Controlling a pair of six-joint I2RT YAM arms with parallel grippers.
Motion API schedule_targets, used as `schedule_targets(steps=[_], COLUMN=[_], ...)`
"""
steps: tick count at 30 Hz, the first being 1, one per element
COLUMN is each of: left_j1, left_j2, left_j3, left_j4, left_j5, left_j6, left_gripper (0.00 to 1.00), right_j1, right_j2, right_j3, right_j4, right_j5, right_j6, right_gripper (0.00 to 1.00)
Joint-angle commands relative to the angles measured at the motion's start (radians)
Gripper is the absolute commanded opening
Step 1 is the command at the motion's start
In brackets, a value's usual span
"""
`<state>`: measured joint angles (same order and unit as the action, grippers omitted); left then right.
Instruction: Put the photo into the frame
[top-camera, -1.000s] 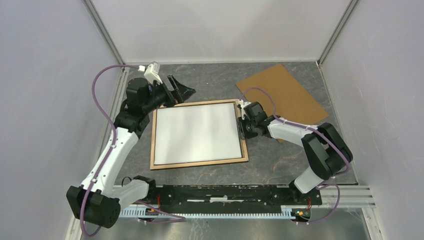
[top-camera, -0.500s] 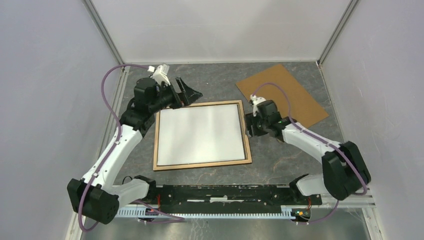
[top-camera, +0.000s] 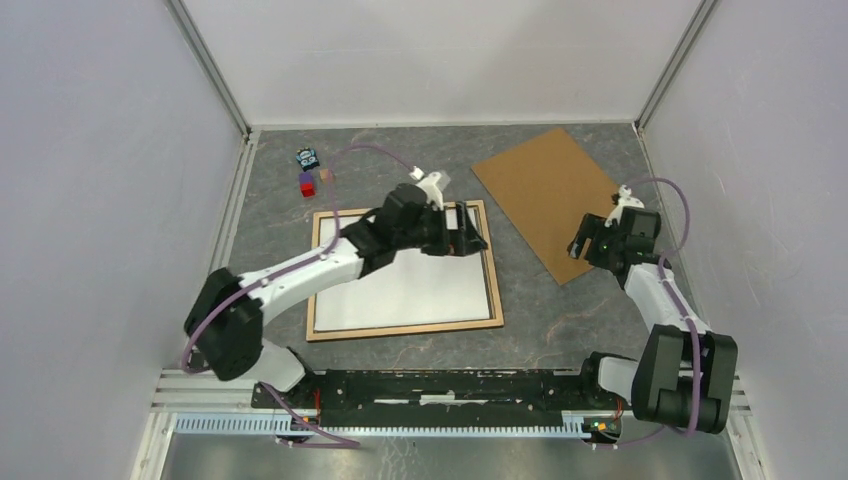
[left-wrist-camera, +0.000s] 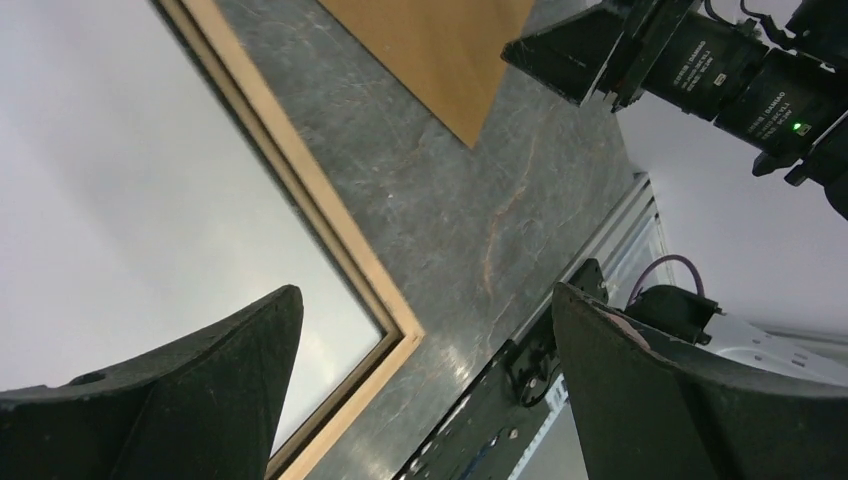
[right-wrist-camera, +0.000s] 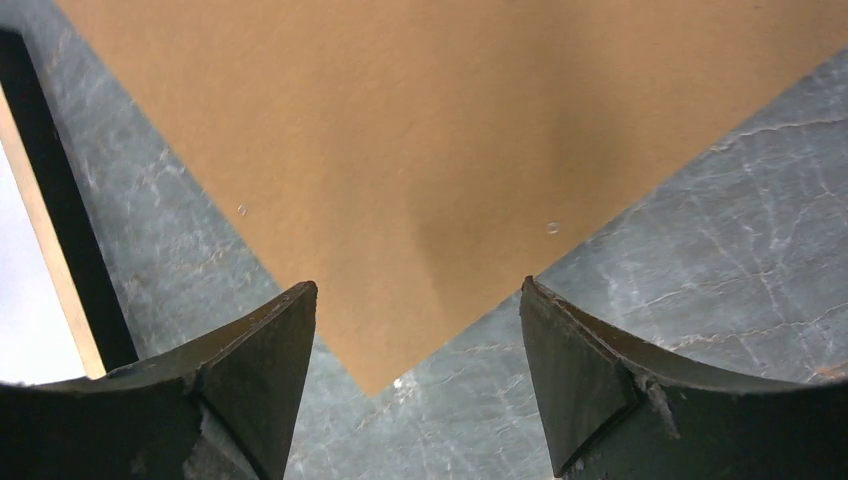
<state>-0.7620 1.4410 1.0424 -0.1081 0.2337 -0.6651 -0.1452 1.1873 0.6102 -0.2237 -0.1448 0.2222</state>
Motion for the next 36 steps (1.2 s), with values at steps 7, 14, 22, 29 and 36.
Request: schedule_targets(steps=[7,14,22,29,36], left_j1=[-0.153,-0.199,-0.227,-0.227,-0.234], left_j2=[0.43,0.653,0.733,0.725,0.674], left_j3=[0.196,0.37,0.364,0.292,0.186], left_j4=[0.485,0.531,0.587,0.685,0.753], left_j5=[-0.199,-0.314,-0.5,-0.506,-0.517], left_j6=[-0.342,-0.422,-0.484,-0.366,-0.309], left_gripper=[0.98,0.98,0.98,0.98,0.99], right_j1=[-0.166,-0.167,-0.16,-0.042,-0.027], right_j2=[0.129,0.234,0.264,0.163,0.067], right_j3=[-0.059,-0.031,-0.092,-0.216,-0.143], right_j4=[0.308,0.364,0.406,0.409,0.284], right_j5=[-0.237,-0.207,-0.231,-0.252,-0.132], right_j6=[0.143,0.139,0.16,0.189,0.143], right_gripper=[0.77,0.77,0.74,0.73,0.75])
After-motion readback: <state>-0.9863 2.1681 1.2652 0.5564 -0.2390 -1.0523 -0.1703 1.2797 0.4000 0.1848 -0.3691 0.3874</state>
